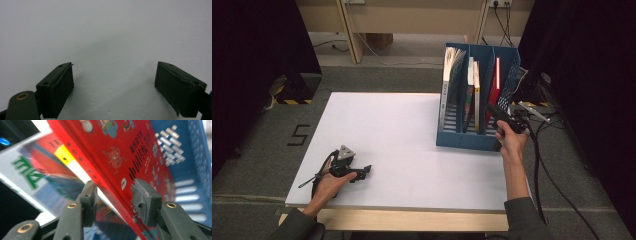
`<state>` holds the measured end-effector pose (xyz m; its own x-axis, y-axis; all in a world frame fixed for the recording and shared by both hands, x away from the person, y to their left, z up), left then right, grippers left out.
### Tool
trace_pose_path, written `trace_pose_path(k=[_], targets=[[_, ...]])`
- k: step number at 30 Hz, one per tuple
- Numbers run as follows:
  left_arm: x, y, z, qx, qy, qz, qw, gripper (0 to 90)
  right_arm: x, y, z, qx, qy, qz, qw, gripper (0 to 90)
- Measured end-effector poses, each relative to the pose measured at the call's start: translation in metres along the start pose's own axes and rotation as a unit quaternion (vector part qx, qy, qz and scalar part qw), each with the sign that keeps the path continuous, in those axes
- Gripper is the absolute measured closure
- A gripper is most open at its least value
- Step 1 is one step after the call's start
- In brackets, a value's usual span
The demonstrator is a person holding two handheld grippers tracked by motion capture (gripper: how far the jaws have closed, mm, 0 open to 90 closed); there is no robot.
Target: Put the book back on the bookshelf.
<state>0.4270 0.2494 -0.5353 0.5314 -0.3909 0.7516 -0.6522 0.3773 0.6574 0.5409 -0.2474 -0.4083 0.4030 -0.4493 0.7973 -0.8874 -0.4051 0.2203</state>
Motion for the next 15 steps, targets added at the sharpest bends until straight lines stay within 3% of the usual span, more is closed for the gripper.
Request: trace_pose_path(k=[8,11,13,15], targets=[[0.0,0.0,0.0,-0.002,0.001,0.0,1.0,14.6,0.008,-0.021,0.006,-0.014,0.035,-0.001,0.9993,58.6],[0.0,0.0,0.0,-0.002,0.0,0.0,1.0,14.5,0.008,-0.021,0.006,-0.011,0.034,-0.001,0.9994,58.6],[0.0,0.0,0.0,-0.002,0.001,0.001,1.0,14.6,0.006,-0.02,0.009,-0.014,0.029,-0.013,0.9994,54.3],[0.0,0.0,0.0,-0.002,0.0,0.0,1.0,14.6,0.006,-0.019,0.012,-0.023,0.043,-0.012,0.9987,49.1]])
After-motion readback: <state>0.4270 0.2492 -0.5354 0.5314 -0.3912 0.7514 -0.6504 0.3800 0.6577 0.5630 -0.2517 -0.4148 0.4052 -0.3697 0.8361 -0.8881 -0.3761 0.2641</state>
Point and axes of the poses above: each handheld gripper's, and its own axes: y roughly backward along the jaws, x roughly out of its top, z roughly to its right, the point moved 5 cm from there along -y, roughly forward along the jaws, and after that the axes turned 5 degrees about -y, right-handed, at the moved point
